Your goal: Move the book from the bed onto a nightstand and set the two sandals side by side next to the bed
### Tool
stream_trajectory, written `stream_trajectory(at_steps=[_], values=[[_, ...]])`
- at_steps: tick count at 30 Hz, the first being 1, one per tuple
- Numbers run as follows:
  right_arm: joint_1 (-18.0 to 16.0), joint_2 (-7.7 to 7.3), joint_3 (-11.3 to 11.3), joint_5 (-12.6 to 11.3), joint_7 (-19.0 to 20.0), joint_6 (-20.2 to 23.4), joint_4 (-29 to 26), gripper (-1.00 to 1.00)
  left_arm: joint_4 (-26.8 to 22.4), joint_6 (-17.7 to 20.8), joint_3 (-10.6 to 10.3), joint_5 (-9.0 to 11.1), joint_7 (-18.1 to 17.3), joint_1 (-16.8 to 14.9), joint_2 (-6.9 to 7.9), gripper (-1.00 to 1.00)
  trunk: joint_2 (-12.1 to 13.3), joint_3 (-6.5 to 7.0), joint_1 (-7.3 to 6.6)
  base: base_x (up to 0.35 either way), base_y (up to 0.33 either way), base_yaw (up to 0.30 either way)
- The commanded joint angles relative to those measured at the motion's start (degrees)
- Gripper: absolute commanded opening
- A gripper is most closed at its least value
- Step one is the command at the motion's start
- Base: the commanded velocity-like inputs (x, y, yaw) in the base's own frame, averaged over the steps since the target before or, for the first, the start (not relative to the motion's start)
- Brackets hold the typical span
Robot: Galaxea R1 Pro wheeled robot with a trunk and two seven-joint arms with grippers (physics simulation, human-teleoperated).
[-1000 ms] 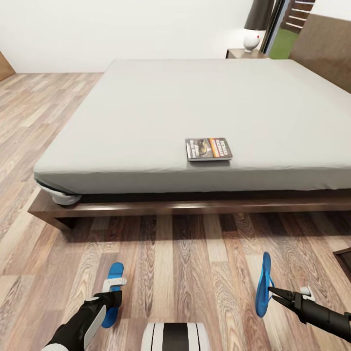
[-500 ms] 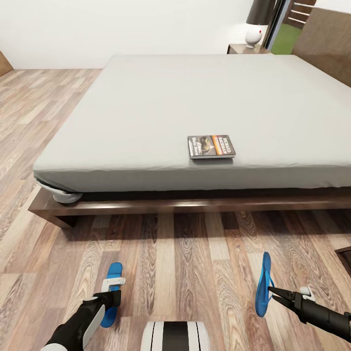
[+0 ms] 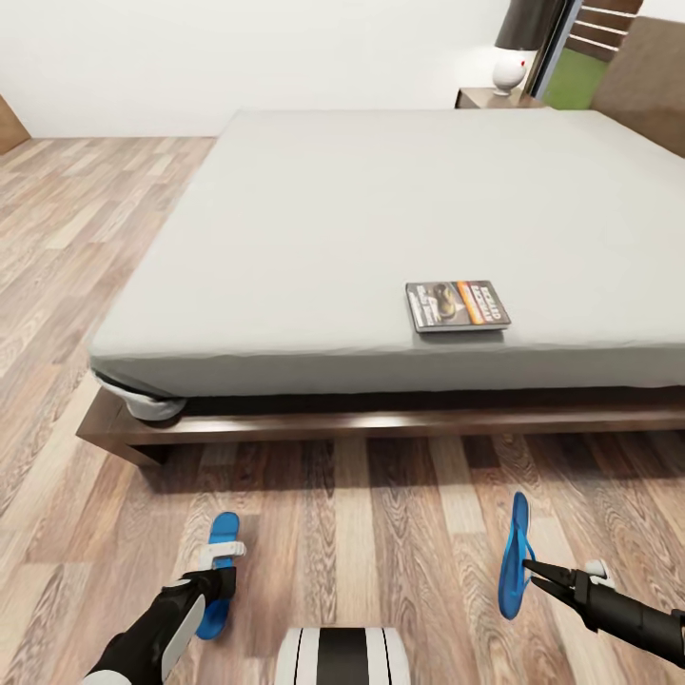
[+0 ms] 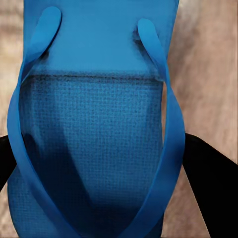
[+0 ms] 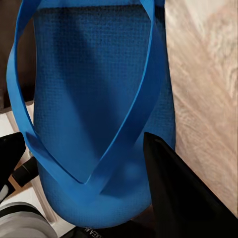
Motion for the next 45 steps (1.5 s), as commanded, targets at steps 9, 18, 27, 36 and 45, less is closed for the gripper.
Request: stream_trajectory(at_steps=[9,18,27,36,45], values=[[0.00,-0.01,-0.09,-0.20,-0.11,0.38,-0.04,-1.00,-0.09,0.15,-0.36,0.56,0.40,-0.01,0.03,-1.00,-0.01,-0.04,0.02,0.289,0.189,0.000],[0.00,-0.01,-0.12,-0.20,-0.08,0.38,-0.04,-1.00,-0.09,0.07,-0.42,0.56,0.39,-0.01,-0.05,-1.00,-0.01,-0.04,0.02,0.196,0.148,0.000],[0.00,-0.01,-0.12,-0.20,0.02,0.38,-0.04,-1.00,-0.09,0.13,-0.53,0.55,0.45,-0.01,-0.16,-1.00,-0.07,-0.92,0.12,0.006,0.005,0.000],[0.00,-0.01,-0.11,-0.28,0.10,0.58,-0.04,-1.00,-0.09,0.15,-0.62,0.50,0.49,-0.01,-0.16,-1.00,-0.19,-2.92,0.36,0.000,0.000,0.000],[0.00,-0.01,-0.34,-0.29,0.18,0.82,-0.07,-1.00,-0.09,0.06,-0.62,0.48,0.41,-0.01,-0.16,-1.00,-0.31,-4.91,0.59,0.000,0.000,0.000]])
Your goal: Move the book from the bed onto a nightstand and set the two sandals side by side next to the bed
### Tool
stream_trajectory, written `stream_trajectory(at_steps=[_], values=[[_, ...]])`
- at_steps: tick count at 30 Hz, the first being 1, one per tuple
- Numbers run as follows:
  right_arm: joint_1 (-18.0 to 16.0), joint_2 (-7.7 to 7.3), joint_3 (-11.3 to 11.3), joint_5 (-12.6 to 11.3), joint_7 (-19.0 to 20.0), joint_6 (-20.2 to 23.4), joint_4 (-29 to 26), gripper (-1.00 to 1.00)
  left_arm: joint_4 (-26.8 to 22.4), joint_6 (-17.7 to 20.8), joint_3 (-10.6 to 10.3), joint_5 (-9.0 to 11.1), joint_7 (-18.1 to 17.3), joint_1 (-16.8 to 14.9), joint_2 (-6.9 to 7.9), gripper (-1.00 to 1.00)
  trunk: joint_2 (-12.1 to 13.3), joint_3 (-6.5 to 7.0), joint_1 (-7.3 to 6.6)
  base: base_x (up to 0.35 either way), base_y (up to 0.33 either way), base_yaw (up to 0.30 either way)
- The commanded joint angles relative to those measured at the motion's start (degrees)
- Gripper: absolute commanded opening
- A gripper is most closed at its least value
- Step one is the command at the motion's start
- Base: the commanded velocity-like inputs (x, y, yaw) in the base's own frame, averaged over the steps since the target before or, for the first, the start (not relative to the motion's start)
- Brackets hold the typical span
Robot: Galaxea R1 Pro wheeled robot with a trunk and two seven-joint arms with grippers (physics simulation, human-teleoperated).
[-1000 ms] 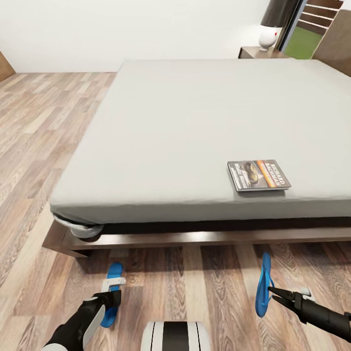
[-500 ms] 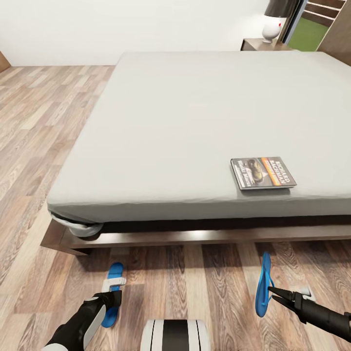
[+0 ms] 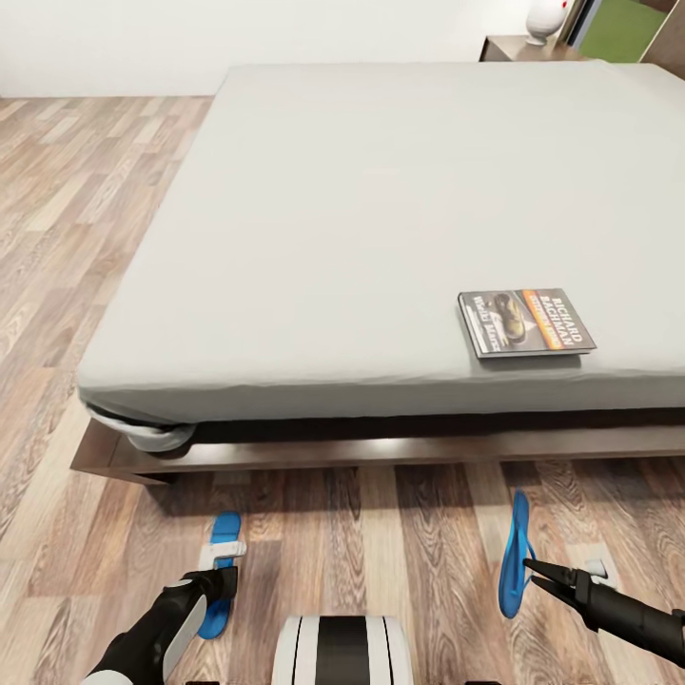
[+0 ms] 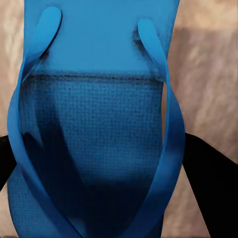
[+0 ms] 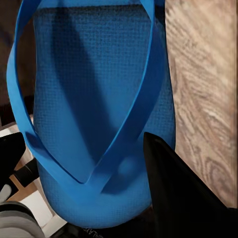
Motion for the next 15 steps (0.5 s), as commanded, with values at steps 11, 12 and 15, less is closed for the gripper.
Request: stream_trajectory(at_steps=[11,12,15], values=[[-0.02,0.00,-0.24,-0.27,-0.19,0.42,-0.02,-1.00,-0.11,-0.26,-0.43,0.57,0.44,-0.01,0.09,-1.00,-0.09,-1.37,0.14,0.000,0.000,0.000],[-0.02,0.00,-0.26,-0.27,-0.19,0.42,-0.02,-1.00,-0.11,-0.50,-0.43,0.57,0.46,-0.01,0.09,-1.00,-0.09,-1.37,0.14,0.000,0.000,0.000],[-0.02,0.00,-0.18,-0.27,-0.19,0.42,-0.04,-1.00,-0.11,-2.45,-0.43,0.57,0.55,-0.01,0.09,-1.00,-0.09,-1.37,0.14,0.000,0.000,0.000]])
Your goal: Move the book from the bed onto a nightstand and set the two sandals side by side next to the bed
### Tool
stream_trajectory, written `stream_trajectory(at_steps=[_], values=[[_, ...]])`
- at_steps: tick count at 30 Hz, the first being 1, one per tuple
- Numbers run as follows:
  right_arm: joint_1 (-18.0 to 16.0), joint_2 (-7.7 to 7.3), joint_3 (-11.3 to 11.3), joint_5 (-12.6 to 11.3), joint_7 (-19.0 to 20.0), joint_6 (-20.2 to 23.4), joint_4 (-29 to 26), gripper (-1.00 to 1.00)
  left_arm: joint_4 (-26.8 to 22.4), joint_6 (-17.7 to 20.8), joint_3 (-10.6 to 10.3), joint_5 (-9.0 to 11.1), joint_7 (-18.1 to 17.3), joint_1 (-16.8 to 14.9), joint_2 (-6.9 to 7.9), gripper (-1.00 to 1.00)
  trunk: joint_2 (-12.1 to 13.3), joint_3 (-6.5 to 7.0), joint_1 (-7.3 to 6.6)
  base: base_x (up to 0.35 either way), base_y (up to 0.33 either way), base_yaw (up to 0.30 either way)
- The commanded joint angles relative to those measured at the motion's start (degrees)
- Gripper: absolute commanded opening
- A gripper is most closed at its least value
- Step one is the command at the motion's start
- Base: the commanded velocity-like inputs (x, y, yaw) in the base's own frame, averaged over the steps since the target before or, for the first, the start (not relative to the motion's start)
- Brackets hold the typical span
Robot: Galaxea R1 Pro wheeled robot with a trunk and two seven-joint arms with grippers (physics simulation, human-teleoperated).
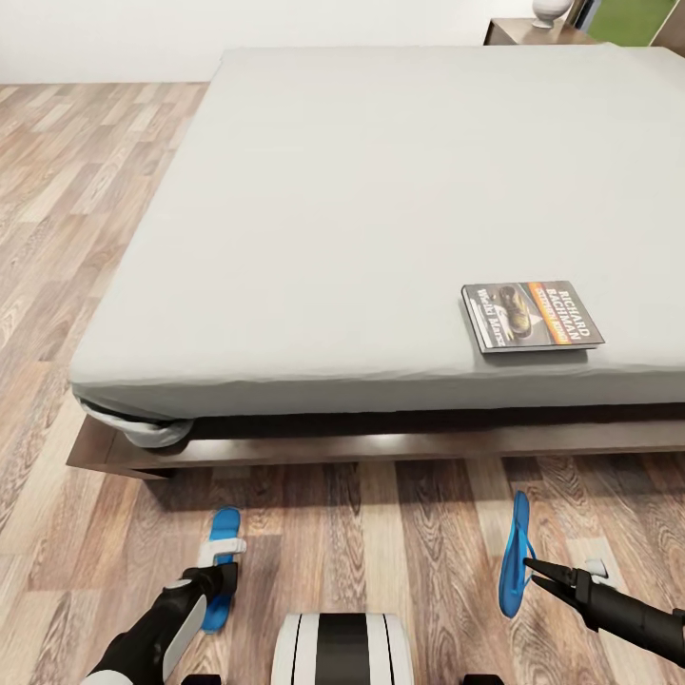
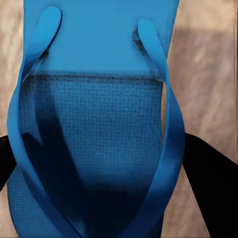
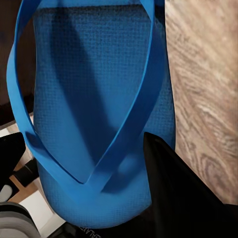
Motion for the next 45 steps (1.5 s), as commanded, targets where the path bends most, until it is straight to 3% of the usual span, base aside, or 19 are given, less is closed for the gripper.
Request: stream_trajectory(at_steps=[1,9,14,31,45], values=[[-0.01,0.00,-0.01,-0.18,-0.17,0.36,0.02,-1.00,-0.07,-0.91,-0.42,0.60,0.43,0.00,0.09,-1.00,-0.01,-0.03,-0.01,0.000,0.000,0.000],[-0.01,0.00,0.04,-0.18,-0.17,0.36,0.04,-1.00,0.16,-3.01,-0.02,0.67,0.45,0.00,0.17,-1.00,-0.01,-0.03,-0.01,0.000,0.000,0.000],[-0.01,0.00,0.05,-0.18,-0.17,0.36,0.04,-1.00,0.24,-2.96,1.19,0.68,0.45,0.00,0.17,-1.00,-0.08,-1.14,0.12,0.000,0.000,0.000],[-0.01,0.00,0.05,-0.18,-0.17,0.36,0.04,-1.00,0.25,-2.95,1.23,0.68,0.45,0.00,0.17,-1.00,-0.31,-4.91,0.56,0.000,0.000,0.000],[-0.01,0.00,0.05,-0.18,-0.17,0.36,0.03,-1.00,0.16,-2.95,1.24,0.68,0.27,0.00,0.17,-1.00,-0.31,-4.91,0.56,0.000,0.000,0.000]])
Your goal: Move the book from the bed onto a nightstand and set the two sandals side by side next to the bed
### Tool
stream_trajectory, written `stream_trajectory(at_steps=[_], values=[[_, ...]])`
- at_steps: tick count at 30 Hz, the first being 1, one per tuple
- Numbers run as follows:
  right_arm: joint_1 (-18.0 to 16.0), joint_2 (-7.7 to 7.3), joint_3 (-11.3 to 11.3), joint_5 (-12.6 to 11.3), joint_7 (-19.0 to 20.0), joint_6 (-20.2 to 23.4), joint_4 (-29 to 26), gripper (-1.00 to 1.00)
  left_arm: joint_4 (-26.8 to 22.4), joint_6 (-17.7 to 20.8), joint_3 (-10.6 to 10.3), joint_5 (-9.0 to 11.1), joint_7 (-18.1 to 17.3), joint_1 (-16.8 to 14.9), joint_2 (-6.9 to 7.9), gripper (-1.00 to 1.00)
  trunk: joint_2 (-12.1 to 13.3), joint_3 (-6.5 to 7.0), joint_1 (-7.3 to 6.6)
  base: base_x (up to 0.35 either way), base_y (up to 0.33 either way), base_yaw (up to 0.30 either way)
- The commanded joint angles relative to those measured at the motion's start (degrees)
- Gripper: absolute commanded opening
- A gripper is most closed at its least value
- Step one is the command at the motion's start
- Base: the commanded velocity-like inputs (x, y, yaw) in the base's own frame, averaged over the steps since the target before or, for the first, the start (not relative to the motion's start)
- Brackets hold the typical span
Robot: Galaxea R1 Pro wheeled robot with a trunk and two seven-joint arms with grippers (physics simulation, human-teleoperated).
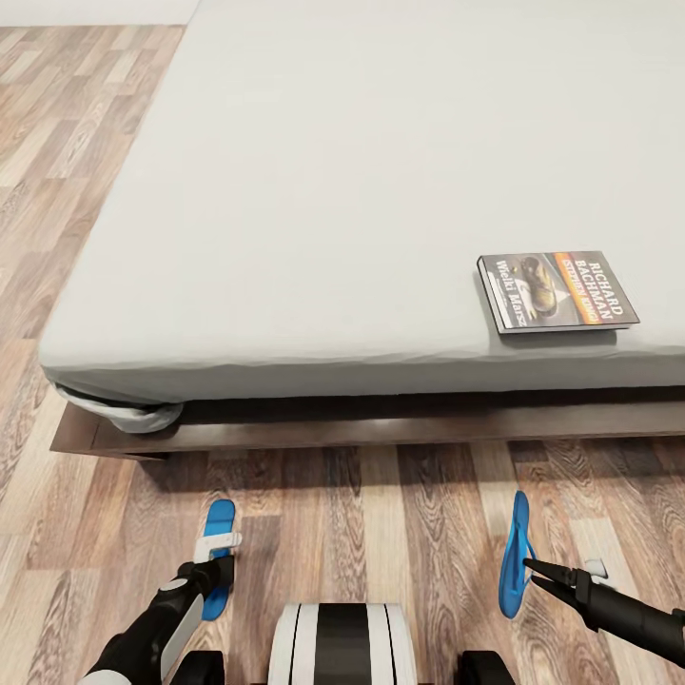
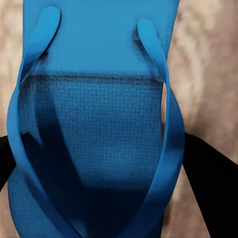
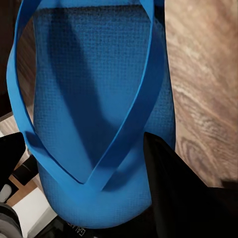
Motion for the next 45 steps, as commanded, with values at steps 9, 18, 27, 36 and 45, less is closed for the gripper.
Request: stream_trajectory(at_steps=[9,18,27,36,45], values=[[-0.01,-0.01,-0.02,-0.21,-0.15,0.39,0.00,-1.00,0.03,1.23,-0.34,1.00,0.28,0.03,0.05,-1.00,0.01,0.19,-0.01,0.000,0.000,0.000],[-0.01,-0.01,-0.02,-0.21,-0.16,0.39,-0.01,-1.00,-0.04,1.23,-0.32,1.00,0.28,0.03,0.05,-1.00,0.04,0.64,-0.07,0.000,0.000,0.000],[-0.01,-0.01,-0.02,-0.21,-0.15,0.39,-0.01,-1.00,-0.06,1.23,-0.32,1.00,0.23,0.03,0.05,-1.00,0.08,1.30,-0.14,0.000,0.000,0.000],[-0.01,-0.01,-0.02,-0.21,-0.15,0.39,-0.03,-1.00,-0.06,1.23,-0.33,1.00,0.23,0.03,0.05,-1.00,0.08,1.30,-0.14,0.000,0.000,0.000],[-0.01,-0.01,-0.06,-0.21,-0.17,0.12,-0.19,-1.00,-0.06,1.23,-0.32,1.00,0.22,0.03,0.05,-1.00,0.08,1.30,-0.14,0.000,0.000,0.000]])
